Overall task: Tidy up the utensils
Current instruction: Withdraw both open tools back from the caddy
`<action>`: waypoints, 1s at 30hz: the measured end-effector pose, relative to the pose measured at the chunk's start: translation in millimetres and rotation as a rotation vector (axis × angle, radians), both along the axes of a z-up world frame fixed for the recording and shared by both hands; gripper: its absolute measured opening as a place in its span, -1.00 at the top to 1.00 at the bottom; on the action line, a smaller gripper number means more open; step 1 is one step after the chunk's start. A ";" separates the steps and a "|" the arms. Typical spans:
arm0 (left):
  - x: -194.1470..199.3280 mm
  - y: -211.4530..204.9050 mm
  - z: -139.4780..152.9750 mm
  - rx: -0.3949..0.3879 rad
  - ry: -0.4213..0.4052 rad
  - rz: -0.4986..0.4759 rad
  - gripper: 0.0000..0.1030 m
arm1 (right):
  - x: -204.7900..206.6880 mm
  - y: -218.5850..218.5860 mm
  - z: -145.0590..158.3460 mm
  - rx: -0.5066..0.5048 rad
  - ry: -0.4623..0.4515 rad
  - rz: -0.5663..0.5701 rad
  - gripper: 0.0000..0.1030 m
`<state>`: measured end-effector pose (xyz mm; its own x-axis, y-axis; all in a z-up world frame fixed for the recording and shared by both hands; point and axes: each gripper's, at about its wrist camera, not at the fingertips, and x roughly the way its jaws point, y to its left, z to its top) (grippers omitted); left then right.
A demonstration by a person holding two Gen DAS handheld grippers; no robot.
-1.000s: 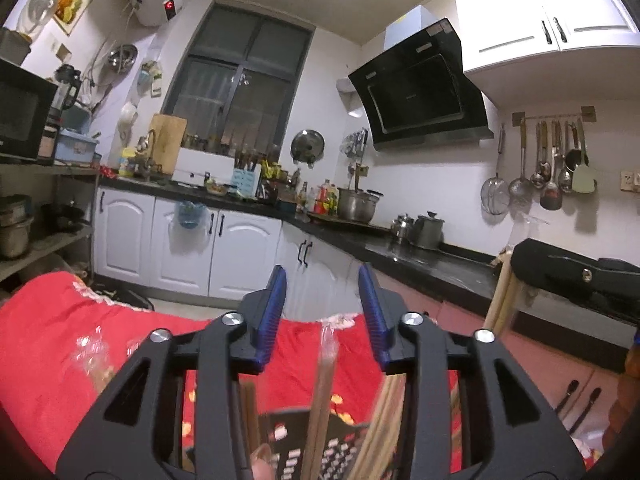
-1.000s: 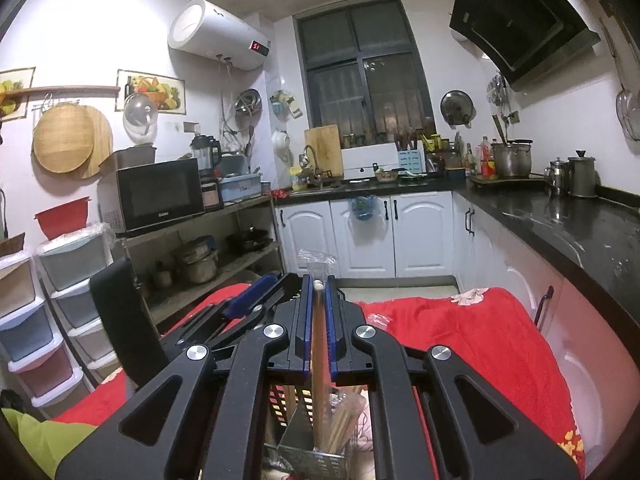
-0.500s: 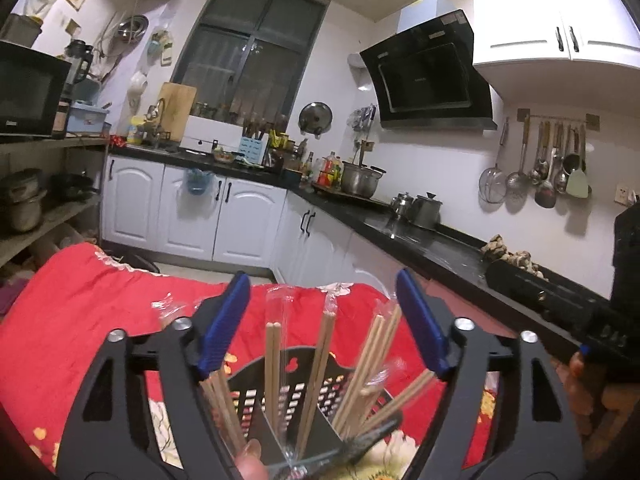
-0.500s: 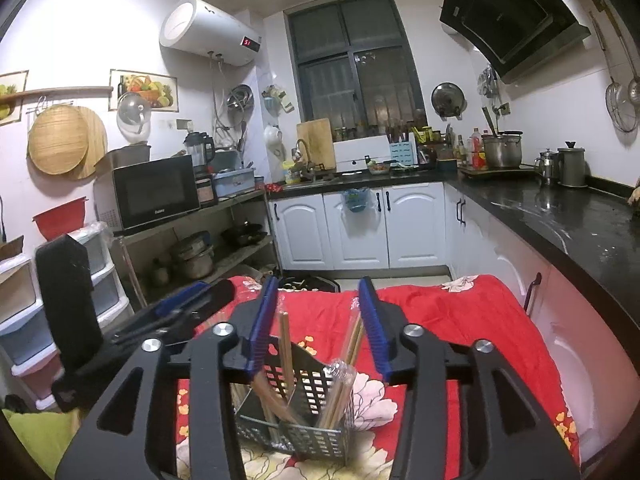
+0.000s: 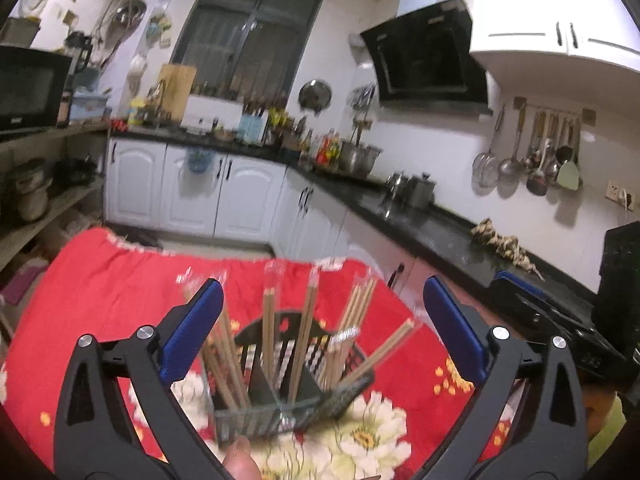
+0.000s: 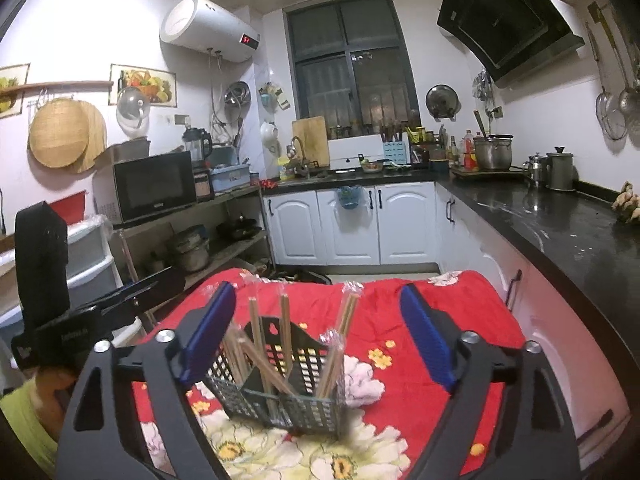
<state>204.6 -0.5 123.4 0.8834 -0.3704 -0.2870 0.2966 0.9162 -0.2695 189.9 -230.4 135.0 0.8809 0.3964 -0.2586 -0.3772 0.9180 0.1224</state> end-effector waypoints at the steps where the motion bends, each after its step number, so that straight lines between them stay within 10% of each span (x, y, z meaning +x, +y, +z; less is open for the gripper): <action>1: -1.7 0.4 -2.8 0.002 0.020 0.000 -0.79 | -3.1 0.1 -2.1 -0.006 0.006 0.001 -0.70; 30: -93.0 -18.8 -105.3 0.217 0.220 0.122 -0.79 | -77.6 10.0 -102.2 -0.069 0.160 0.047 -0.87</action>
<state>111.7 -19.3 18.1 0.8257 -0.1752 -0.5362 0.1377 0.9844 -0.1096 112.3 -220.4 32.8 0.8074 0.4124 -0.4218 -0.4003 0.9083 0.1219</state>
